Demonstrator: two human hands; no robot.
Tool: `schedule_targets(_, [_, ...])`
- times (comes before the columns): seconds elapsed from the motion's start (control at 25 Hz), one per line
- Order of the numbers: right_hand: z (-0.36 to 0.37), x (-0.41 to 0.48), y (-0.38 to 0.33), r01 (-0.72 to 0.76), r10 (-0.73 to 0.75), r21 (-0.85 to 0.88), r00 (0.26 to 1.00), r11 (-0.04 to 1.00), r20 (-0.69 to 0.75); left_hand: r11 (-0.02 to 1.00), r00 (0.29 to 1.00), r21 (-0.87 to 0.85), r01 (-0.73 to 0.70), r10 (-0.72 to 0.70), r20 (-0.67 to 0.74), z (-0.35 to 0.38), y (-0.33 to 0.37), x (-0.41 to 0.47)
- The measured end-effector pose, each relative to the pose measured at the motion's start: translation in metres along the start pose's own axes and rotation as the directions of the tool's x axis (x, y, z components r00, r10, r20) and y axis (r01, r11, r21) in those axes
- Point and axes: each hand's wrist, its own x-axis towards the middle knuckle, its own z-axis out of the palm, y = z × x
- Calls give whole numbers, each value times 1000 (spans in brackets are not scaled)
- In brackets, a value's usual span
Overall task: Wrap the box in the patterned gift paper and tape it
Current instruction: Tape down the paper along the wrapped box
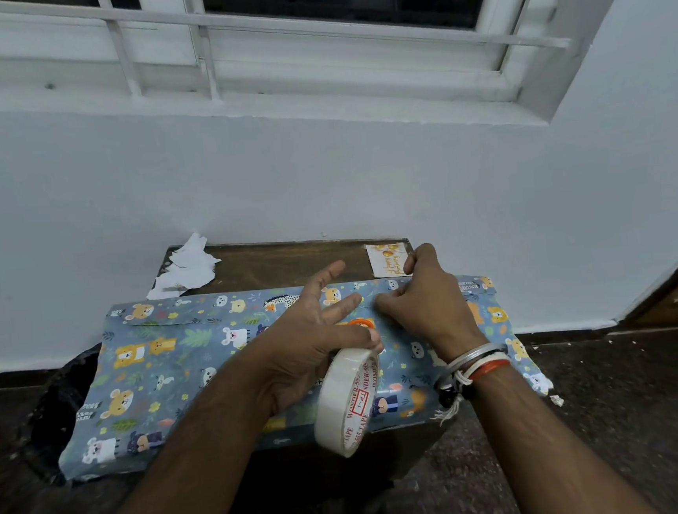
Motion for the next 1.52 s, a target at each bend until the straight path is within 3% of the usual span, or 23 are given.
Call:
schedule_targets(0.24, [-8, -4, 11, -44, 43, 18, 997, 999, 66, 1000, 1000, -11, 0, 0, 1, 0, -1, 1])
schedule_targets(0.4, [-10, -11, 19, 0, -2, 118, 1000, 993, 21, 997, 1000, -69, -15, 15, -1, -2, -2, 1])
schedule_targets(0.56, [-13, -19, 15, 27, 1, 327, 997, 945, -84, 990, 996, -106, -90, 88, -25, -6, 2, -5])
schedule_targets(0.68, [-24, -17, 10, 24, 111, 511, 966, 859, -234, 976, 978, -94, -198, 190, -80, -11, 6, -9])
schedule_targets(0.8, [-29, -14, 9, -10, 173, 587, 959, 809, -222, 957, 955, -68, -283, 274, -115, -16, 7, -11])
schedule_targets(0.88, [-25, -15, 6, 34, 94, 522, 971, 852, -218, 947, 940, -27, -320, 314, -131, -17, 6, -13])
schedule_targets(1.0, [-21, -14, 6, 176, -128, 261, 973, 949, -194, 935, 924, 7, -354, 351, -151, -17, 6, -14])
schedule_targets(1.12, [-31, -12, 18, 297, -296, -65, 955, 953, 17, 937, 924, 17, -350, 348, -160, -18, 4, -13])
schedule_targets(1.2, [-36, -12, 25, 338, -313, -253, 940, 907, 132, 941, 928, 33, -336, 337, -159, -19, 3, -12])
schedule_targets(1.4, [-38, -14, 23, 426, -426, -408, 900, 807, 97, 954, 944, 52, -295, 299, -137, -17, 2, -12])
schedule_targets(1.52, [-44, -15, 27, 370, -378, -419, 923, 829, 68, 955, 945, 48, -292, 296, -137, -17, 2, -12])
